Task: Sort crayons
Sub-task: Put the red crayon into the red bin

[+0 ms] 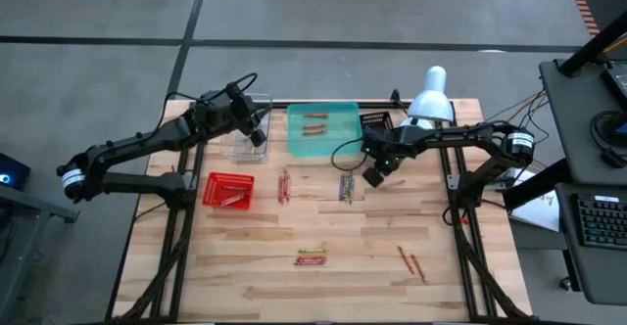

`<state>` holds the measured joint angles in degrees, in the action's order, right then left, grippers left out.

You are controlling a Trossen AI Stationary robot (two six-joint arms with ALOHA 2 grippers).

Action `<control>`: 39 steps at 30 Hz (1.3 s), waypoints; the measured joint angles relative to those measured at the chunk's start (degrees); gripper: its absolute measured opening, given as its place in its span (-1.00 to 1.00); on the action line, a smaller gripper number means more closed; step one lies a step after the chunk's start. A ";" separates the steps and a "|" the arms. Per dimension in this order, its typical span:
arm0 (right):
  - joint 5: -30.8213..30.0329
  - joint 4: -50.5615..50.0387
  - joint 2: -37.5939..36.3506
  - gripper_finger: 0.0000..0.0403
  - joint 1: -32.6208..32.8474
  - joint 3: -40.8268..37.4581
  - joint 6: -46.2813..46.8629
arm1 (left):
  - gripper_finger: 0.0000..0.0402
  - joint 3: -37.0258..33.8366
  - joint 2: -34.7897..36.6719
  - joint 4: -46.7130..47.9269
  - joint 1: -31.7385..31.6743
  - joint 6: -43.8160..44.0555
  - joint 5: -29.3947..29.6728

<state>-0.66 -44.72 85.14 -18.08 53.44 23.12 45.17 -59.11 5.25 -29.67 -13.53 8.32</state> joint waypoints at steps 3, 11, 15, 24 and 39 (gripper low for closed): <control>0.67 0.41 0.00 -0.95 1.66 1.31 -10.45 | -0.81 0.00 0.00 0.43 0.00 0.58 0.02; 2.37 -2.71 0.02 -0.86 5.41 2.97 -23.00 | -0.81 0.00 0.02 1.74 0.00 3.05 -3.53; 2.24 -5.40 0.08 -0.65 7.12 2.64 -26.84 | -0.81 0.00 0.13 1.67 0.02 5.75 -8.96; 2.15 -11.95 0.11 -0.42 8.34 1.92 -29.97 | -0.81 0.00 0.17 1.38 2.96 11.83 -12.50; -0.92 0.25 0.15 -0.41 8.32 -6.05 -32.96 | -0.81 0.00 3.70 0.23 13.31 12.71 -12.44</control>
<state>-1.57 -44.47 85.30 -9.76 47.39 -9.84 45.17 -55.41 5.48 -16.36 -0.82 -4.13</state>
